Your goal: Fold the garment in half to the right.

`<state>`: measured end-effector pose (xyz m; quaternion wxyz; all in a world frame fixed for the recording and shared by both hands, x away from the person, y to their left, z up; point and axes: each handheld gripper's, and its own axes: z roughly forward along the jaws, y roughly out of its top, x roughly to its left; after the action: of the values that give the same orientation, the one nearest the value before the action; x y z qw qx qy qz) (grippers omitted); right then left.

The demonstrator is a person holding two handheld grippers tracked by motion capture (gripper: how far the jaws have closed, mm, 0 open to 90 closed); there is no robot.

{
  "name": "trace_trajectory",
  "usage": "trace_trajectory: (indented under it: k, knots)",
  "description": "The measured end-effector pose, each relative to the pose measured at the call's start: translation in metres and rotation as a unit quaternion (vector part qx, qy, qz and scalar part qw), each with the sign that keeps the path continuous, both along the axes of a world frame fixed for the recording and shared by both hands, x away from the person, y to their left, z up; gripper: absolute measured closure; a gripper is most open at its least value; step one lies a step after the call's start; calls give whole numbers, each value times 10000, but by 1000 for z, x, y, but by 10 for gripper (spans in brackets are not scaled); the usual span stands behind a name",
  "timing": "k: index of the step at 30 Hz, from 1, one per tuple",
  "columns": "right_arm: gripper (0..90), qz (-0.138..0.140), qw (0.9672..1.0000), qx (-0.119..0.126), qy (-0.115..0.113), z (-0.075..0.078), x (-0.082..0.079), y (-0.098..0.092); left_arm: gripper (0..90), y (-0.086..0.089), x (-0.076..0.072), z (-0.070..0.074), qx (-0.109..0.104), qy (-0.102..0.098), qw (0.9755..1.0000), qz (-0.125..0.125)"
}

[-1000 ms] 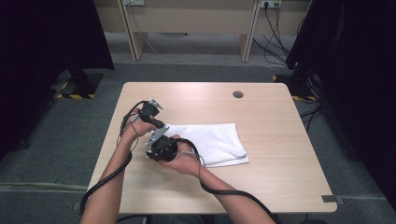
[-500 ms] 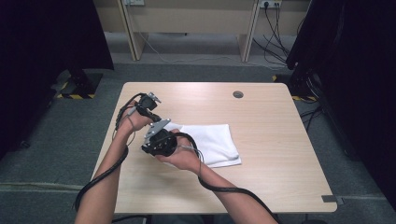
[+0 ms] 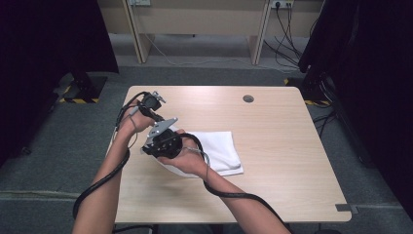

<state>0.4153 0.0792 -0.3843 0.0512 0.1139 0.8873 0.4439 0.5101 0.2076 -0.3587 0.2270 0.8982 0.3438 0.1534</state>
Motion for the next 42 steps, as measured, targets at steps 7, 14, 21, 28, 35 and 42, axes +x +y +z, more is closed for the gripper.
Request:
trace_trajectory:
  k: [7,14,21,28,35,42]
  knots:
    - [839,-1,9999,114,5,11,0,3,843,4,-1,9,65,-16,10000,2]
    - [839,0,9998,208,7,17,0,4,843,5,-2,15,118,-43,9999,9]
    - [839,-16,9997,246,-34,21,-1,6,843,8,-3,19,127,-82,9999,40]
    - [839,2,9995,298,-34,23,-2,8,841,9,-5,26,171,-114,9998,32]
    - [839,-8,9993,379,-58,29,-3,9,841,12,-5,29,201,-80,9998,37]
    - [838,-27,9989,461,-66,35,-3,10,840,14,-6,34,213,-85,9997,75]
